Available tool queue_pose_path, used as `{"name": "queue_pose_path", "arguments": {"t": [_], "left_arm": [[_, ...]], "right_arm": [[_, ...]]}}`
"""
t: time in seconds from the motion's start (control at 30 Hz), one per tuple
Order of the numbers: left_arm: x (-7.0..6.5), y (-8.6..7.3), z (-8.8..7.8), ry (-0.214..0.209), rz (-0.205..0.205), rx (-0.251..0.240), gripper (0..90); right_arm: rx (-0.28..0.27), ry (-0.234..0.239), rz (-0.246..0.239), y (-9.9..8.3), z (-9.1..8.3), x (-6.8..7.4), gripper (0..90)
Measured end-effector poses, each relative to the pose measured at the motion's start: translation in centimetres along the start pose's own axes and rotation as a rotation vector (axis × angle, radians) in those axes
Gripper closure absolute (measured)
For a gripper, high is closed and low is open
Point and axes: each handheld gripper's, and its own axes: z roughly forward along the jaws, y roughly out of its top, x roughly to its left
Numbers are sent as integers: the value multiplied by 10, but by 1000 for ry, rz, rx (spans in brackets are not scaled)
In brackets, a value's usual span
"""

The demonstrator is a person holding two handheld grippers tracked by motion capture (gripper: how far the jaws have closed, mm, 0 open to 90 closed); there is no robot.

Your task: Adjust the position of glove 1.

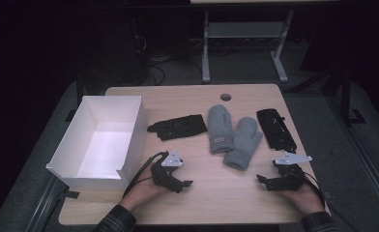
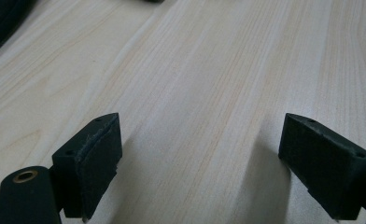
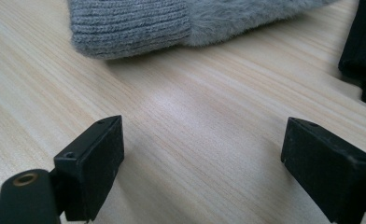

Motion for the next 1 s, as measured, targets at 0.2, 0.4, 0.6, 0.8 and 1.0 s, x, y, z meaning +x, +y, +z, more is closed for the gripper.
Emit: {"name": "queue_pose_path", "arguments": {"t": [0.2, 0.4, 0.6, 0.8, 1.0], "left_arm": [[0, 1, 1, 4, -1, -2, 126], [-1, 1, 1, 4, -7, -3, 127], [-1, 1, 1, 4, -12, -6, 127], [-1, 1, 2, 5, -14, -16, 127], [-2, 1, 2, 8, -17, -15, 127]], "right_arm": [[13, 5, -6, 1, -1, 0, 155], [17, 18, -11, 11, -8, 2, 391], [-42, 38, -38, 32, -13, 7, 796], [-42, 75, -58, 52, 2, 3, 900], [-59, 70, -82, 71, 20, -1, 900]]}}
